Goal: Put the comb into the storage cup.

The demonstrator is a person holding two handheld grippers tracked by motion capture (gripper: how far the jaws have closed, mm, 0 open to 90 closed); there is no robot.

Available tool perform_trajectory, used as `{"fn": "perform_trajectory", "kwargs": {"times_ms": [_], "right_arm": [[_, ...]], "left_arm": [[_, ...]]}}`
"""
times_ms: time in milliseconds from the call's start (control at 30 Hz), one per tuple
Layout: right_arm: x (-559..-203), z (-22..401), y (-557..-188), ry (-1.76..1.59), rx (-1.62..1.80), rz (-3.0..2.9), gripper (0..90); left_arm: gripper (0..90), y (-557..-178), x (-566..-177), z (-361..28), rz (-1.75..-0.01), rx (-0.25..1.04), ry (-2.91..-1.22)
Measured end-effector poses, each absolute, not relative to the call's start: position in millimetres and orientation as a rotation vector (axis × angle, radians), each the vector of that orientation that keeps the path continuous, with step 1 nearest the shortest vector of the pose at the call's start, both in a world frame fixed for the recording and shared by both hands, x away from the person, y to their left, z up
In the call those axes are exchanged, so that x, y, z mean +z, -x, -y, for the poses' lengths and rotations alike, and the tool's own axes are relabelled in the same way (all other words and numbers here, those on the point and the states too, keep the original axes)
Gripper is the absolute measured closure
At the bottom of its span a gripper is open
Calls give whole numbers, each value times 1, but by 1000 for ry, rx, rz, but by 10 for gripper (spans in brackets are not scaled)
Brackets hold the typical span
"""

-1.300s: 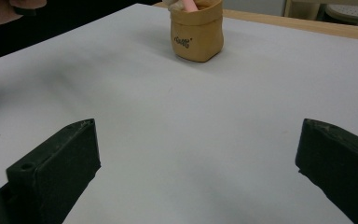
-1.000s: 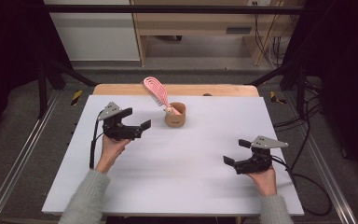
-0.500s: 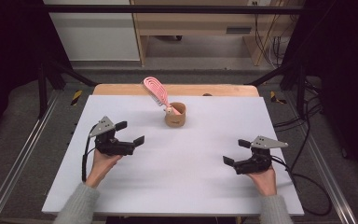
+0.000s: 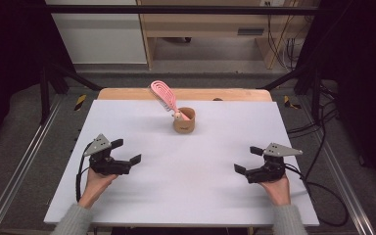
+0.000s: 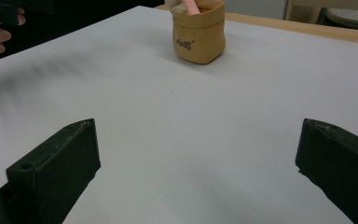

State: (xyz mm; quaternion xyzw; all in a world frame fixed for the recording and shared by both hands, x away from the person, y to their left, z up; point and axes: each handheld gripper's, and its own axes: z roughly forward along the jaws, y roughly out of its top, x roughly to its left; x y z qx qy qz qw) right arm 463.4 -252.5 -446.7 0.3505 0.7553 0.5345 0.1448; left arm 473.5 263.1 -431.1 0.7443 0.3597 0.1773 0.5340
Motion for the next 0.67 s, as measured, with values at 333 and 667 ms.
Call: {"fn": "perform_trajectory", "kwargs": {"times_ms": [333,667], "right_arm": [[-449,252,-464,-1007,1532,-2186,0],[-451,252,-463,-1008,1536,-2187,0]], "left_arm": [[12,-465,-445,-279,-888,425,-1771],[14,-462,-451,-292,-918,433,-1755]]}}
